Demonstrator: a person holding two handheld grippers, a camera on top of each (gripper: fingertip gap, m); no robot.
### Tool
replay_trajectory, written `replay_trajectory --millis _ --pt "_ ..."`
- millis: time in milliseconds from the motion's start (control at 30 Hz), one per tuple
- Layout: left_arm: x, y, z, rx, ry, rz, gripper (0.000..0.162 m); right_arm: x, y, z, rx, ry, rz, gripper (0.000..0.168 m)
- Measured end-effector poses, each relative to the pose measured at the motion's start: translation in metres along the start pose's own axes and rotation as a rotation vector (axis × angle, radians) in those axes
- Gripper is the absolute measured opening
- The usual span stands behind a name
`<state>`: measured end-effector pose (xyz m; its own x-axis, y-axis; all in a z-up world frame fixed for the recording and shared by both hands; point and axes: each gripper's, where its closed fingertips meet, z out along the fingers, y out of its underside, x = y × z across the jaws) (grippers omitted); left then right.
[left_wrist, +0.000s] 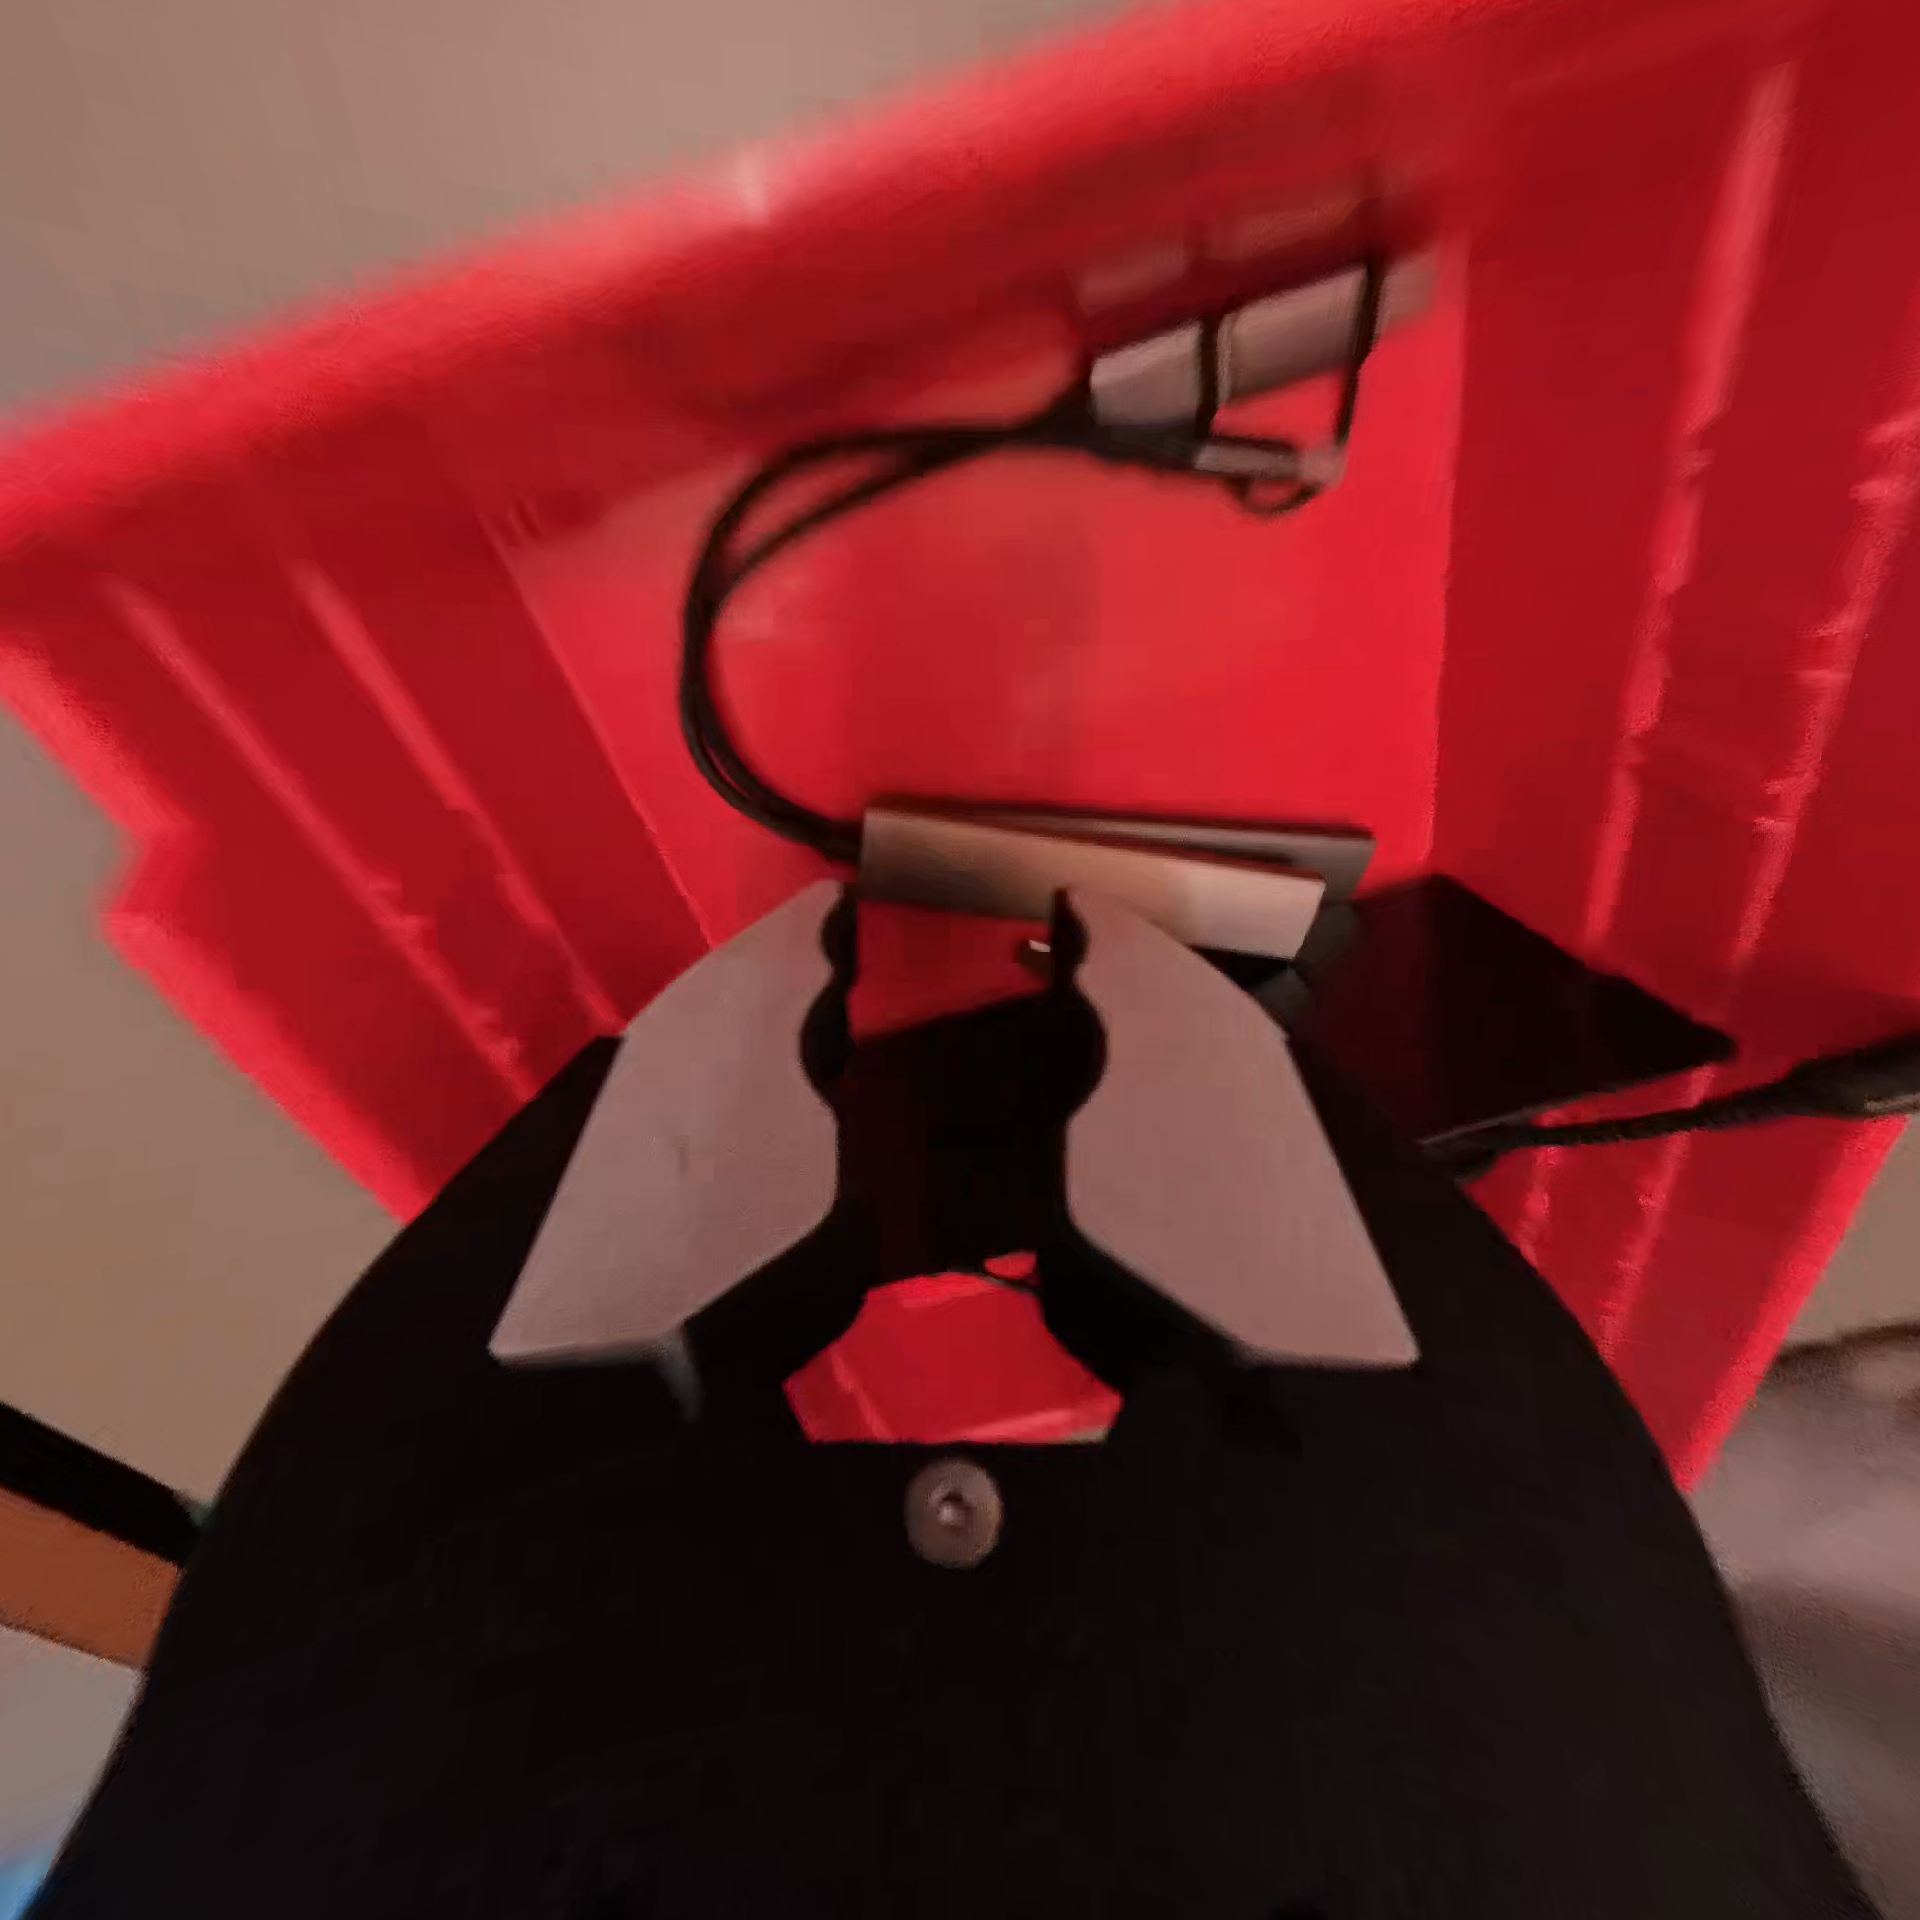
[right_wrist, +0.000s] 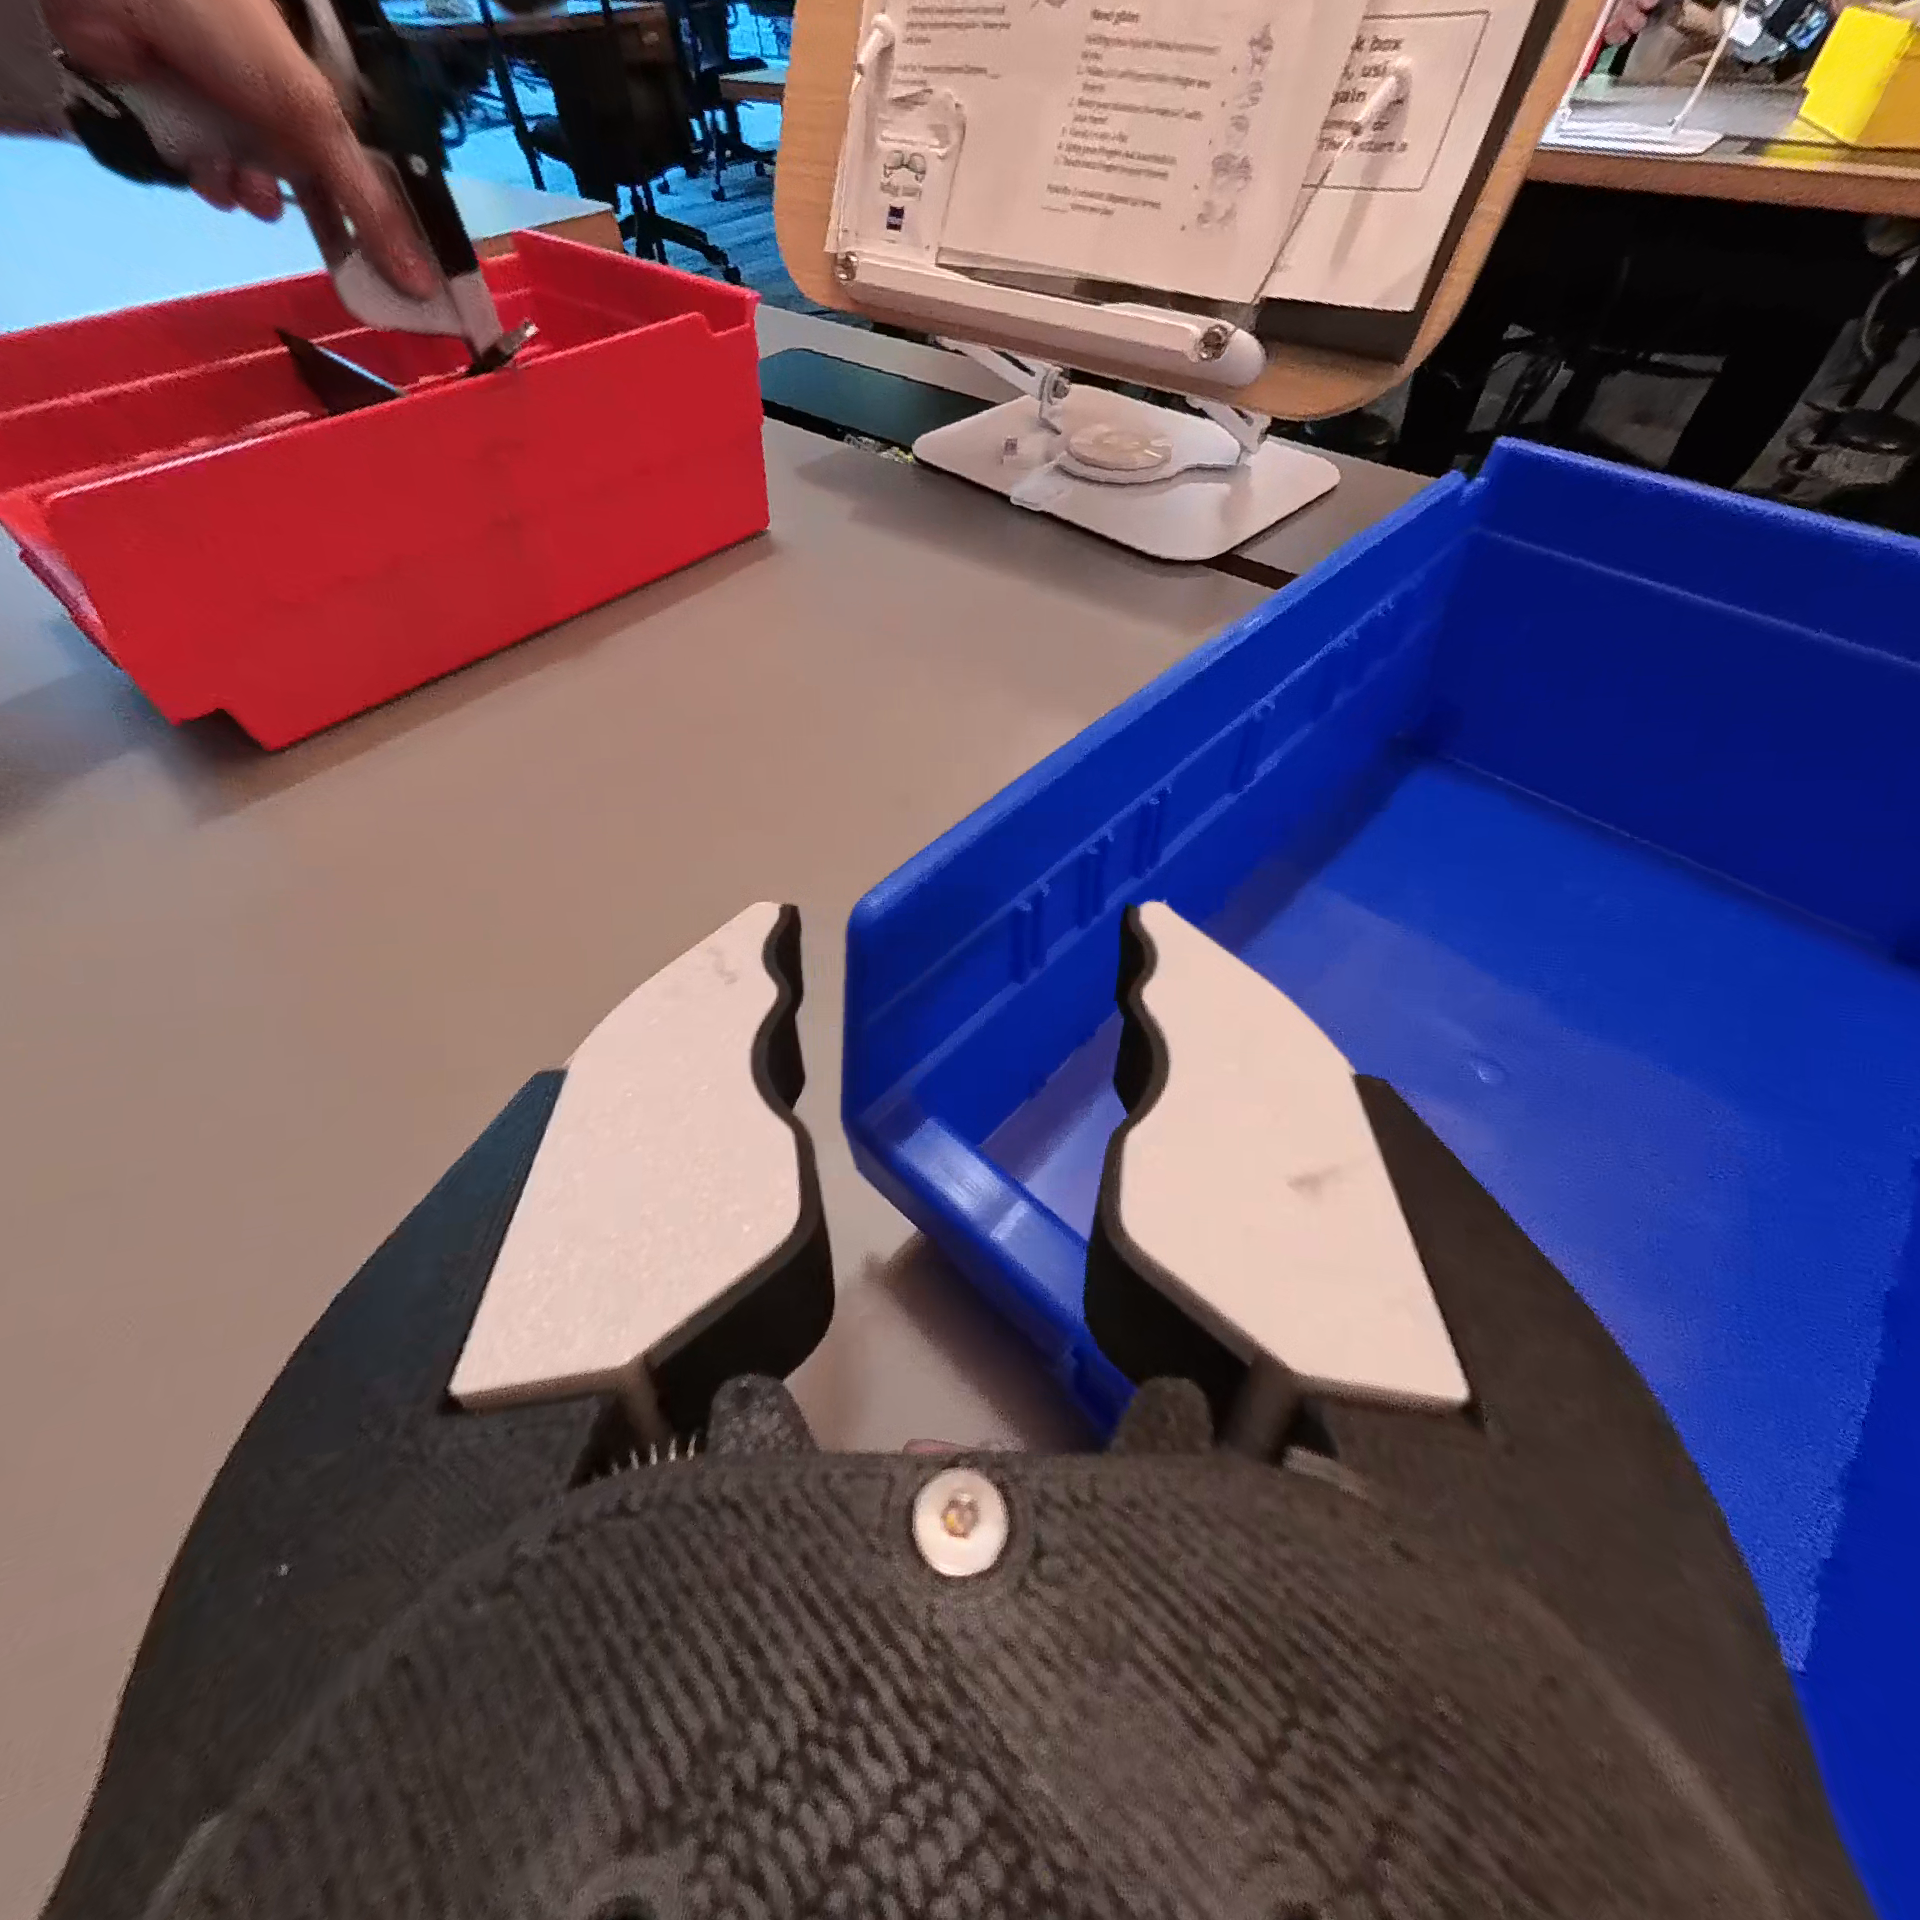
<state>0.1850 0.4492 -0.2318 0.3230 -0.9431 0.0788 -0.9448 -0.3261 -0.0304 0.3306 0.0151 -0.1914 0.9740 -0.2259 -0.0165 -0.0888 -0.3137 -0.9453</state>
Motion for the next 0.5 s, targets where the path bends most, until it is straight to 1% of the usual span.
replay_trajectory --millis 33,67,167,200,333,500 --pt "0.001 0.01 0.007 -0.062 0.019 -0.047 0.037 -0.001 0.0 0.0 -0.006 -0.001 -0.005 0.059" --pt "-0.002 0.014 0.013 -0.091 0.014 -0.099 0.038 -0.003 0.0 0.0 -0.009 0.0 -0.015 0.059" --pt "-0.006 0.007 0.026 -0.057 0.039 -0.253 0.041 -0.003 -0.002 0.0 -0.009 0.008 -0.032 0.059" --pt "-0.009 0.008 0.029 -0.075 0.032 -0.273 0.042 -0.003 -0.001 0.0 -0.012 0.008 -0.028 0.059" --pt "-0.011 0.02 0.035 -0.226 -0.011 -0.259 0.046 -0.002 0.002 -0.001 -0.028 0.003 -0.035 0.059" --pt "-0.001 0.015 0.038 -0.287 0.0 -0.239 0.043 0.004 0.006 0.0 -0.034 0.007 -0.015 0.059"
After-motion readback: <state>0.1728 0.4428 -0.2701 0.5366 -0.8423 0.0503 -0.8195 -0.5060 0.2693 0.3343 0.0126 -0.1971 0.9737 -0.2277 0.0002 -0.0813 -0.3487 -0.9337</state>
